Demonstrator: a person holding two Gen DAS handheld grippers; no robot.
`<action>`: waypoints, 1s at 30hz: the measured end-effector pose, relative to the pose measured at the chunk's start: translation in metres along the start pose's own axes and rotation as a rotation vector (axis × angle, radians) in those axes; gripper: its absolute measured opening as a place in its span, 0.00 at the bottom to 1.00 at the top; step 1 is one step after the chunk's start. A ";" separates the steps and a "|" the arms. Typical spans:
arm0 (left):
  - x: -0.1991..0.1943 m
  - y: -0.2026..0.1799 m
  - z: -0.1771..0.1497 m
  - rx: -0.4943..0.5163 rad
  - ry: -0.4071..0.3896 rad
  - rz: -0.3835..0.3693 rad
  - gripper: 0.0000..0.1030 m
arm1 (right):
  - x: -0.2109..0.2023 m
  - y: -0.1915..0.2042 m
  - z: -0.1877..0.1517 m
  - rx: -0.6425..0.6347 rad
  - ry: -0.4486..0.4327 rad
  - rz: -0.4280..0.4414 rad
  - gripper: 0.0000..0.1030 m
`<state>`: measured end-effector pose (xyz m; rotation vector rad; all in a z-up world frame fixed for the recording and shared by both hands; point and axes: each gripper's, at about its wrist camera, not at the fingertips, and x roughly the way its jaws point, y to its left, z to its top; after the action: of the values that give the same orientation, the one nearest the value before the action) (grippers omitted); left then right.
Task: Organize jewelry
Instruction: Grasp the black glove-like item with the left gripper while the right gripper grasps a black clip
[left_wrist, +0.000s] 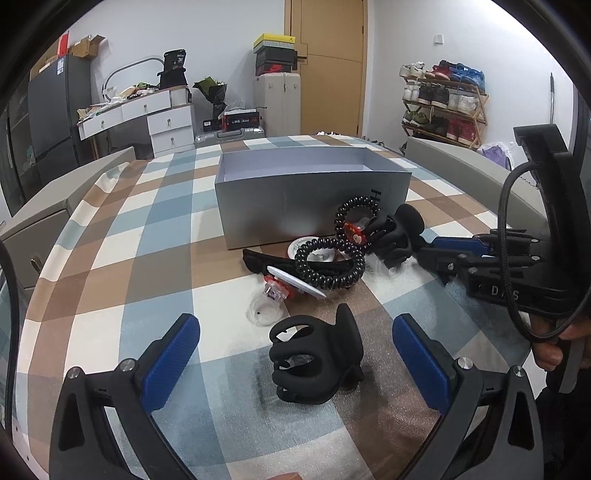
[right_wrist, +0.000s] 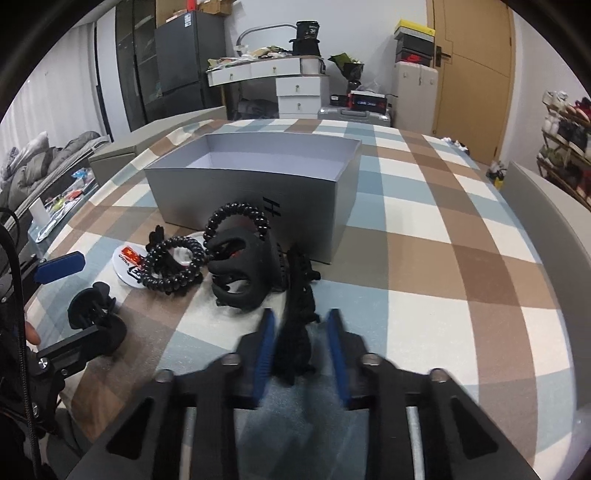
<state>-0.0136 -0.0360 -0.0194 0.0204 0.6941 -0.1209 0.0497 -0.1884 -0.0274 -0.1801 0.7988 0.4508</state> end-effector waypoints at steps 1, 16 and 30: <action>0.000 0.000 0.000 0.000 0.004 0.000 0.99 | -0.001 -0.002 0.000 0.009 0.001 0.003 0.18; -0.005 0.007 -0.003 -0.057 0.030 -0.047 0.86 | -0.036 -0.030 -0.001 0.139 -0.159 0.037 0.16; -0.020 0.001 0.001 -0.024 -0.040 -0.098 0.40 | -0.042 -0.018 0.002 0.109 -0.197 0.090 0.16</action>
<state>-0.0278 -0.0327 -0.0062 -0.0393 0.6563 -0.2062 0.0341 -0.2169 0.0043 0.0016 0.6380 0.5001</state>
